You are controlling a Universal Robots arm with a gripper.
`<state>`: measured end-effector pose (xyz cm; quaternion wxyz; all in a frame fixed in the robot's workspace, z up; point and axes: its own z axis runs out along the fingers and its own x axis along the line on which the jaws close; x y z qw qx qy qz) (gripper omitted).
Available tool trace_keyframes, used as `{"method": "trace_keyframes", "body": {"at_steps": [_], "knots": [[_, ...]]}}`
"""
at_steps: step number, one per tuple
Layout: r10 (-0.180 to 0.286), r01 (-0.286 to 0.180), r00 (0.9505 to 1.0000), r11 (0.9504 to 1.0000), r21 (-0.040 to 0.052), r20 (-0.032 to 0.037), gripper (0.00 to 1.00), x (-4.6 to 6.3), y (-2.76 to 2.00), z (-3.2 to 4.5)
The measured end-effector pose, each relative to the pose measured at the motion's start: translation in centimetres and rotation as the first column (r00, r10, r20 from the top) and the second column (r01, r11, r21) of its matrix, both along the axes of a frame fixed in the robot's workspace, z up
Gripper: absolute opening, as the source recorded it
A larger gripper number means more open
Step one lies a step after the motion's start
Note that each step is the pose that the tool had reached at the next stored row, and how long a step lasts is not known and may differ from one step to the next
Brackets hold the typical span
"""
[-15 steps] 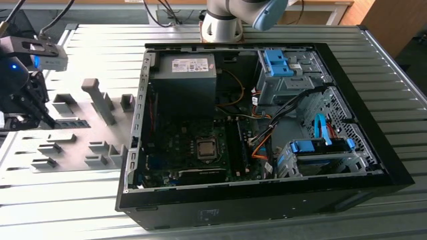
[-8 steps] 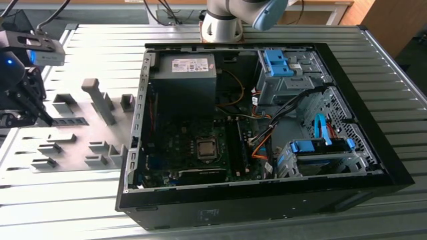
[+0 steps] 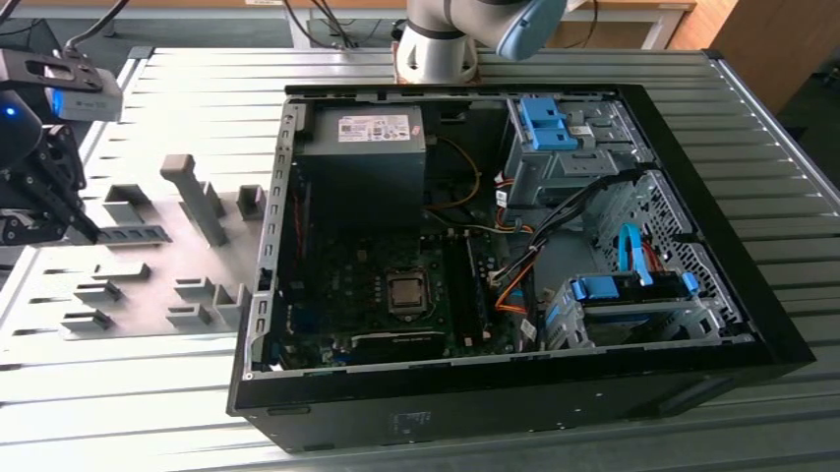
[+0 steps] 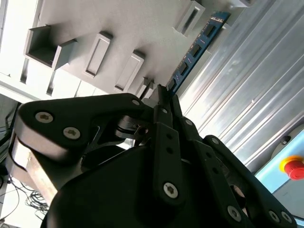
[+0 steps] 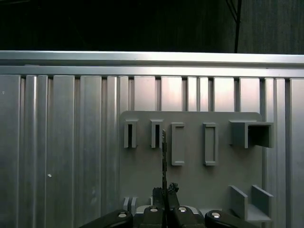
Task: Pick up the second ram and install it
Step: 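Pick up the second ram and move it above second insertion slot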
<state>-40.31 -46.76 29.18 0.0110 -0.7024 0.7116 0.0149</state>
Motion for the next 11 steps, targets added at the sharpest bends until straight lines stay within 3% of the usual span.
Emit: {"method": "trace_keyframes", "body": {"at_steps": [11], "knots": [[0.0, 0.0, 1.0, 1.0, 0.0, 0.0, 0.14, 0.0, 0.01, 0.77]]}}
